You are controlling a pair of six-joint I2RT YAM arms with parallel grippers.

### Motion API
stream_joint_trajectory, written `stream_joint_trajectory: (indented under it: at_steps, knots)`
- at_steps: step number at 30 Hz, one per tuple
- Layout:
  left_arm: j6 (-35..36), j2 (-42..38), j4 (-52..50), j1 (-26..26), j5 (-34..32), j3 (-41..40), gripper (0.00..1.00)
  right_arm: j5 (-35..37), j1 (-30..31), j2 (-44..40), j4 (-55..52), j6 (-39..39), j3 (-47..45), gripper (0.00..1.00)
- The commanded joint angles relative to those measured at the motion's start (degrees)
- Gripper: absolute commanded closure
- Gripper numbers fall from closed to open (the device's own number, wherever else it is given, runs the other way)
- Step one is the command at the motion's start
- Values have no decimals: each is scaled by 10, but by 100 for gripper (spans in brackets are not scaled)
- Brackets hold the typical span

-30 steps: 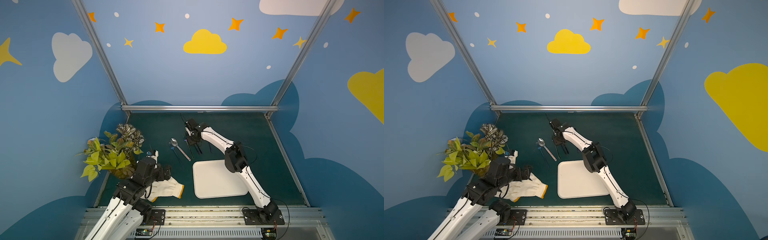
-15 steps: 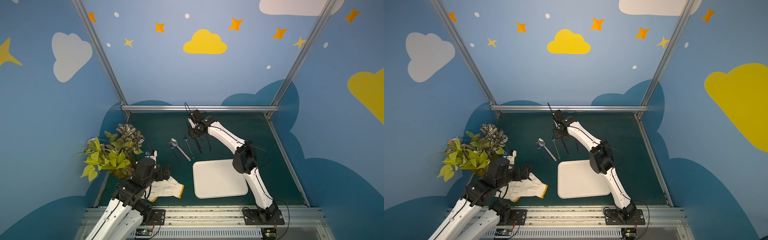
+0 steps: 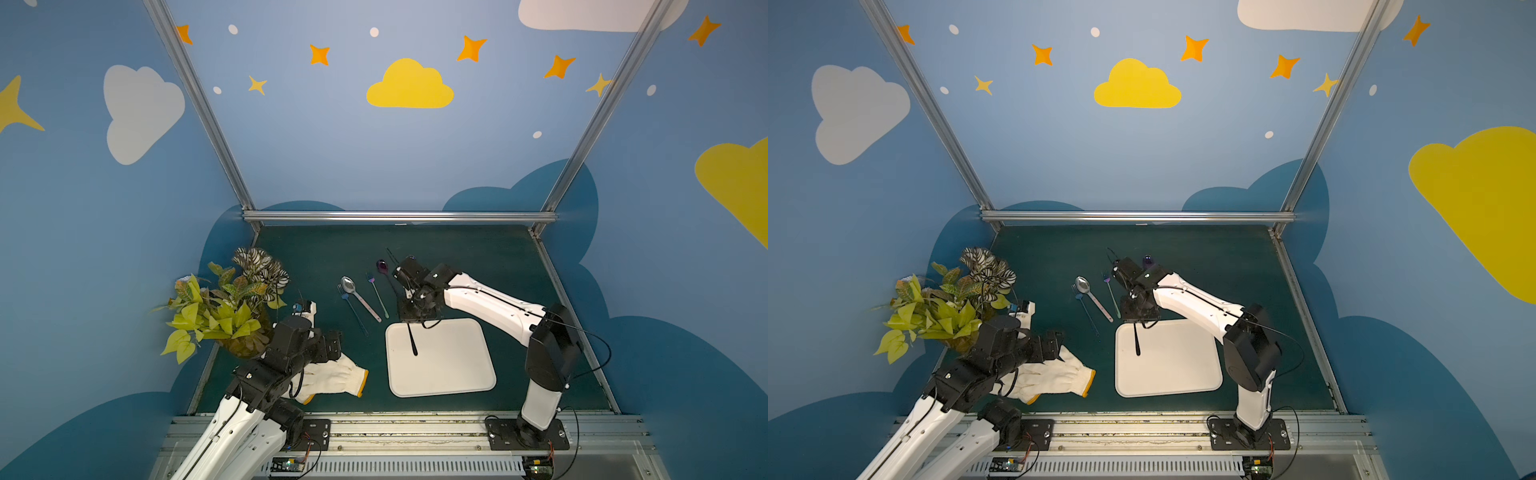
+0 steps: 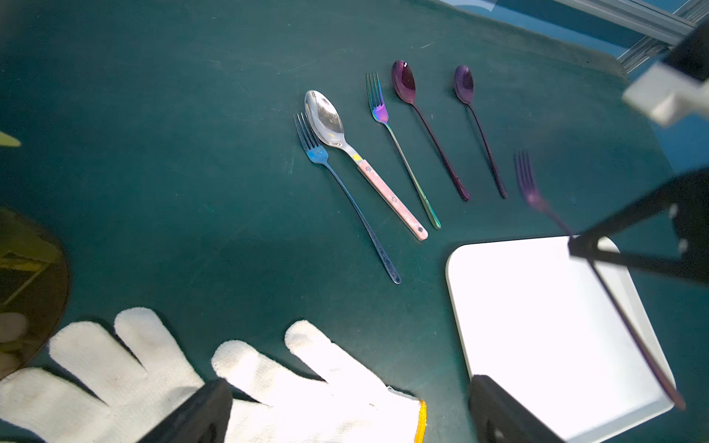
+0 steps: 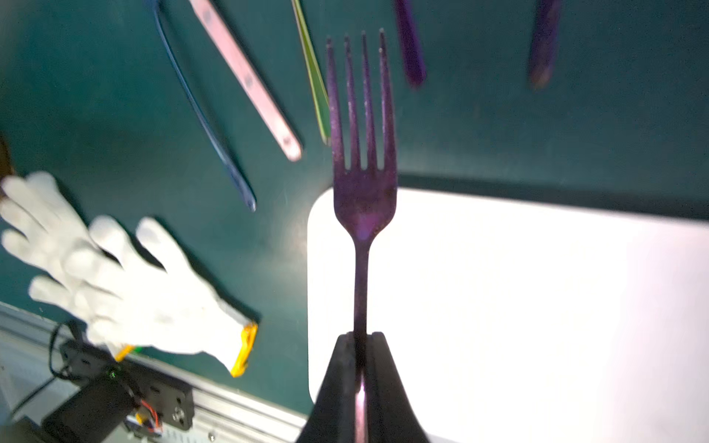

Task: Set the spoon and fork side by side
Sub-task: Place the fork on the tray.

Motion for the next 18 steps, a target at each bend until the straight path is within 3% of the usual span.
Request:
stream_joint_trajectory:
  at_steps: [1, 10, 18]
  knots:
    - [8, -3, 11, 2, 11, -4, 0, 12, 31, -26, 25, 80, -40, 100]
    - [5, -5, 13, 4, 10, -7, 0, 29, 97, 12, 85, 161, -86, 100]
    - [7, -13, 10, 5, 8, -5, 0, 43, 104, 51, 109, 146, -78, 100]
